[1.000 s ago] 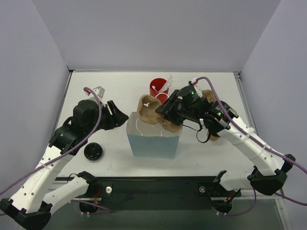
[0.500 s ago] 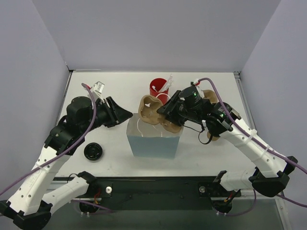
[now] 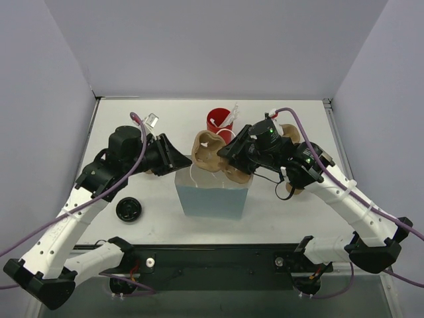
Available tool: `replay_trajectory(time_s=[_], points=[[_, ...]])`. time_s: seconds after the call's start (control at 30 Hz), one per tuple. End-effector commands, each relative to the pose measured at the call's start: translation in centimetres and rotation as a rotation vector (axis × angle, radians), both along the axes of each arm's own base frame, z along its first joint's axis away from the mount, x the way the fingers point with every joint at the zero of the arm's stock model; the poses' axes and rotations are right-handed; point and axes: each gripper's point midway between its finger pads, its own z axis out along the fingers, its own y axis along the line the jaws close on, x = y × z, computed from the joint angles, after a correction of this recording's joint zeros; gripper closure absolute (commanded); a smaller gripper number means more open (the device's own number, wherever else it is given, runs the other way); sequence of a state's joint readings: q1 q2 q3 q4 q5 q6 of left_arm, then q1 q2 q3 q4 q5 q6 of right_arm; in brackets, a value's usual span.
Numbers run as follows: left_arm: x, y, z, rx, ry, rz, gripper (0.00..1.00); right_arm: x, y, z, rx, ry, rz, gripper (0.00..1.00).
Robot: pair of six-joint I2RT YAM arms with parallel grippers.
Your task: Pack the takeout coffee
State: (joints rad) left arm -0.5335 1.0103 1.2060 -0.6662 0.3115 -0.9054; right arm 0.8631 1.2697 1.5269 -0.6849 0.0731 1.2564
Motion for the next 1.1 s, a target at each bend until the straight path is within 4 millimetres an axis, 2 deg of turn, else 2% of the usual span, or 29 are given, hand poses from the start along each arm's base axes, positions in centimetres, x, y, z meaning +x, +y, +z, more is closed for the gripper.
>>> replay_trajectory(time_s=[0.0,0.17,0.37,0.73,0.9,1.07], points=[[-1.0,-1.5,0.4,-0.077,0.034,-0.089,0.59,0.2,-0.7,0.6,0.014,-0.026,-0.032,0.64],[-2.0,-2.0,0.2,-0.112,0.046,-0.145,0.59,0.2,-0.6,0.6,0.013,-0.028,-0.032,0.64],[-3.5,-3.0,2.1,-0.242,-0.009,-0.236,0.59,0.3,-0.7,0.3,0.011,-0.027,-0.040,0.64],[-4.2,-3.4,3.1,-0.292,-0.098,-0.308,0.59,0.4,-0.7,0.5,0.044,-0.035,-0.062,0.63],[-4.4,-3.5,2.0,-0.252,-0.105,-0.320,0.59,0.5,-1.1,0.5,0.058,-0.040,-0.083,0.64],[-4.9,-3.6,2.3,-0.243,-0.136,-0.343,0.59,0.5,-1.2,0.2,0.052,-0.039,-0.089,0.64]])
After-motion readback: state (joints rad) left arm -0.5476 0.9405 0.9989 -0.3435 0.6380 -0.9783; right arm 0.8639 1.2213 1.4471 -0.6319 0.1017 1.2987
